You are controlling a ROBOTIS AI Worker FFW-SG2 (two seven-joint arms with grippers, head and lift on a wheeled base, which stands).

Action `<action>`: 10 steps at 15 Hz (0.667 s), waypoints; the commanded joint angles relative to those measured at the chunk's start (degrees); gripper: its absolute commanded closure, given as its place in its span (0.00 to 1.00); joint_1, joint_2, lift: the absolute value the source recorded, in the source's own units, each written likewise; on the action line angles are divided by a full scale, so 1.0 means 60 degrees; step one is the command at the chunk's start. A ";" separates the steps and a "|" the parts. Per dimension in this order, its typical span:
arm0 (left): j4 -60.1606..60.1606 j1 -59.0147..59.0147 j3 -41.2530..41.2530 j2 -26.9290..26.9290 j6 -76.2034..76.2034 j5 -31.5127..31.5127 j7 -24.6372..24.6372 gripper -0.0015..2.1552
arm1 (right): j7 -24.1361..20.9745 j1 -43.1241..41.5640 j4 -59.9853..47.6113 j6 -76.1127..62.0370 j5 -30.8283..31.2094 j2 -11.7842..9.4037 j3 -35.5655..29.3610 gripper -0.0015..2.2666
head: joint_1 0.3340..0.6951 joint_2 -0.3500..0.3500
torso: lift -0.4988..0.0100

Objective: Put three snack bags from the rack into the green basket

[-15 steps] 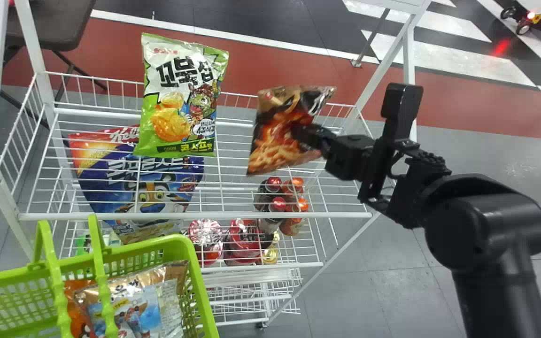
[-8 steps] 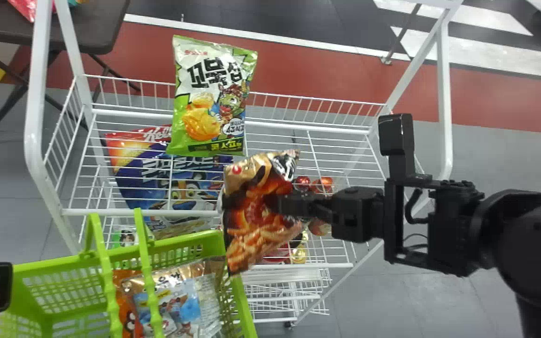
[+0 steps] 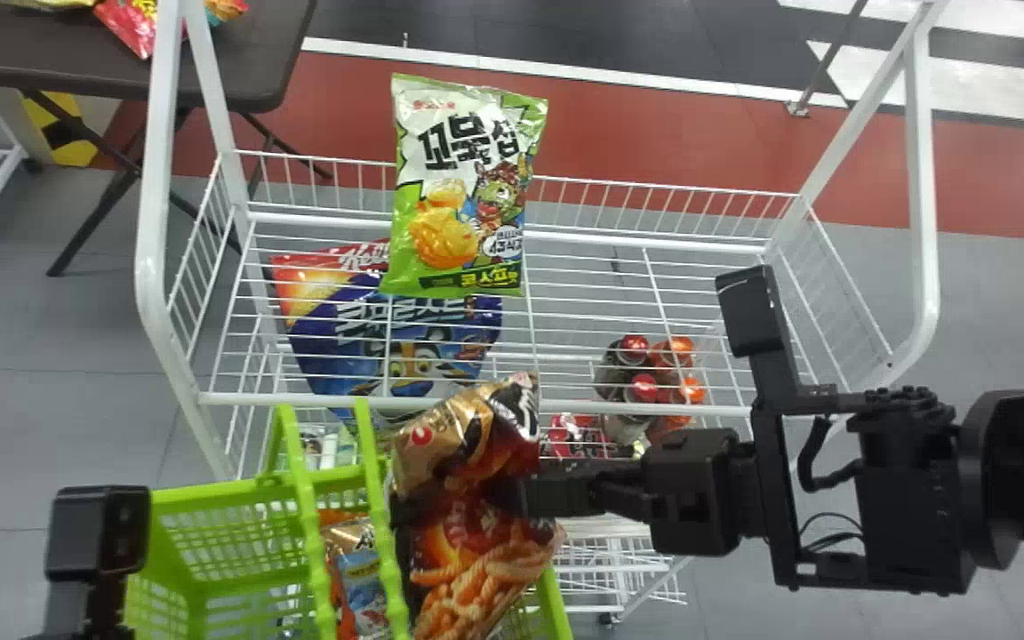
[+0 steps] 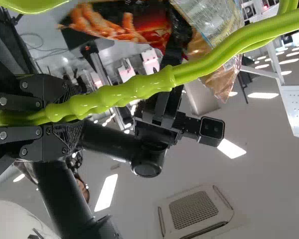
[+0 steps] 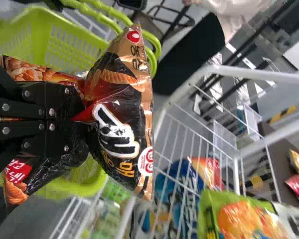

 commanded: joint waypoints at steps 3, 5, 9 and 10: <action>0.0003 -0.0015 -0.0211 -0.0025 0.0001 0.0089 -0.0015 1.00 | 0.0022 0.0008 0.0476 0.0023 -0.0069 0.0118 0.0372 0.99 | 1.00 0.30 | 0.98; 0.0018 -0.0015 -0.0225 -0.0025 0.0001 0.0265 -0.0029 1.00 | 0.0036 0.0023 0.0798 0.0023 -0.0172 0.0162 0.0474 0.99 | 1.00 0.31 | 0.98; 0.0179 -0.0088 -0.0298 -0.0025 0.0001 0.0309 0.0000 1.00 | 0.0109 0.0169 0.0974 0.0023 -0.0787 0.0265 0.0474 0.99 | 1.00 0.32 | 0.98; 0.0179 -0.0088 -0.0298 -0.0025 0.0001 0.0338 0.0000 1.00 | 0.0109 0.0169 0.0959 0.0023 -0.0787 0.0265 0.0533 0.99 | 1.00 0.34 | 0.98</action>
